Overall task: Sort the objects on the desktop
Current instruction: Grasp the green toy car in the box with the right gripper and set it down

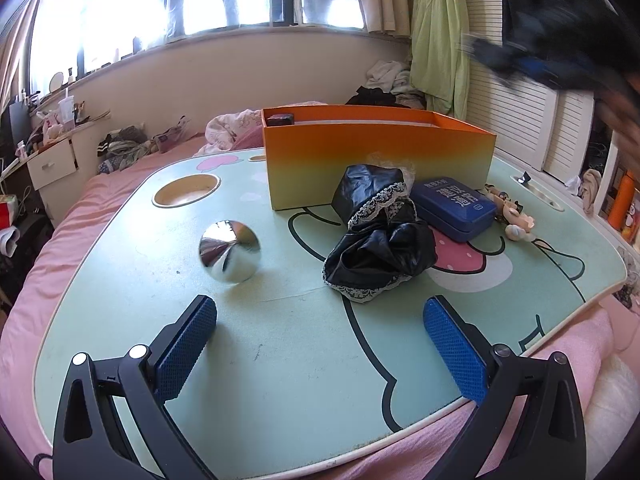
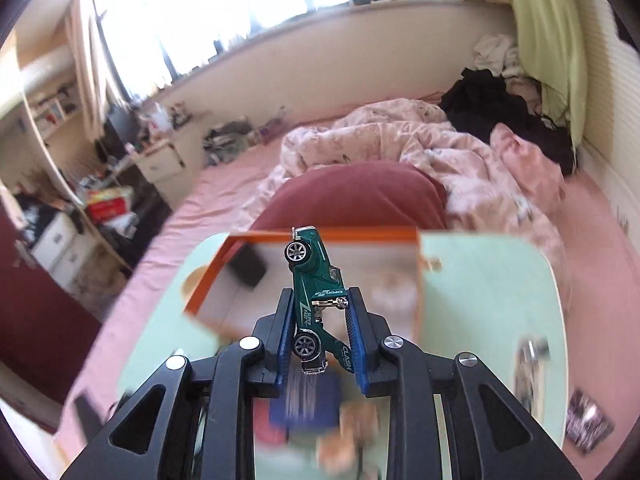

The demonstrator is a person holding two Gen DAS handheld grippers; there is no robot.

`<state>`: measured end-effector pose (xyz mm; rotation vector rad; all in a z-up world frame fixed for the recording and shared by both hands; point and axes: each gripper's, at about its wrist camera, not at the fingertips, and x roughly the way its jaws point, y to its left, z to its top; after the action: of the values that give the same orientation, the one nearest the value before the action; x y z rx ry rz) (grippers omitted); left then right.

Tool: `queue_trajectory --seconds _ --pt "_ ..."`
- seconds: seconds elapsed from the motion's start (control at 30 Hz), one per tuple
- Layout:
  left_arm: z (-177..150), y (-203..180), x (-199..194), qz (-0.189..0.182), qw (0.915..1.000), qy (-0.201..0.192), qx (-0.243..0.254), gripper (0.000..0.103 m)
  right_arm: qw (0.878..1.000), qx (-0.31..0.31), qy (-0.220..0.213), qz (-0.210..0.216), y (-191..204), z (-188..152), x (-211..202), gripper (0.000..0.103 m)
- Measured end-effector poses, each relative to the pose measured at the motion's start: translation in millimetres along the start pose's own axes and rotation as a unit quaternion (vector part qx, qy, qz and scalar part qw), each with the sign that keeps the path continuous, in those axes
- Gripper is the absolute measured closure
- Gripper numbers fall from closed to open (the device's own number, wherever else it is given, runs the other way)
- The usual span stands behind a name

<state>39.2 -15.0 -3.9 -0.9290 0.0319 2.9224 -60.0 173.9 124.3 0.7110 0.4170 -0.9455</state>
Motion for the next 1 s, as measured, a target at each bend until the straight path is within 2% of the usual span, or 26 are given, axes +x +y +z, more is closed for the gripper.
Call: queue_trajectory --seconds 0.1,0.17,0.3,0.43,0.47,0.53,0.6,0.73,0.83,0.87,0.9,1.0 --pt "0 0 0 0.0 1.0 0.001 0.001 0.0 0.998 -0.008 0.019 -0.06 -13 -42 2 0.079" --pt "1 -1 1 0.0 1.0 0.001 0.001 0.0 0.996 -0.009 0.029 -0.079 -17 -58 21 0.079" --pt "1 -1 2 0.0 1.0 0.002 0.001 0.0 0.996 0.002 0.063 -0.057 -18 -76 62 0.079" --pt "1 -1 2 0.001 1.0 0.001 0.001 0.0 0.999 -0.008 0.025 -0.046 0 -67 68 0.076" --pt "1 -1 2 0.0 1.0 0.001 0.001 0.0 0.999 -0.008 0.009 -0.045 2 -67 62 0.073" --pt "1 -1 2 0.0 1.0 0.001 0.0 0.0 0.999 -0.005 -0.017 -0.043 5 -74 47 0.045" --pt "1 -2 2 0.001 1.0 0.001 0.0 0.0 0.998 -0.012 -0.044 -0.043 9 -89 29 0.03" --pt "1 -1 2 0.001 1.0 0.001 0.0 0.0 0.995 -0.046 -0.032 -0.078 13 -121 20 0.028" --pt "1 -1 2 0.001 1.0 0.001 0.001 0.0 0.993 -0.058 -0.003 -0.103 13 -143 41 0.027" --pt "1 -2 3 0.002 1.0 0.001 0.002 0.0 0.989 -0.076 -0.02 -0.128 15 -145 42 0.025" --pt "1 -2 2 0.003 1.0 0.001 0.002 0.0 0.987 -0.078 -0.021 -0.138 17 -146 45 0.016" --pt "1 -1 3 0.002 1.0 0.002 0.002 0.0 0.988 -0.077 -0.016 -0.132 21 -146 44 0.004"
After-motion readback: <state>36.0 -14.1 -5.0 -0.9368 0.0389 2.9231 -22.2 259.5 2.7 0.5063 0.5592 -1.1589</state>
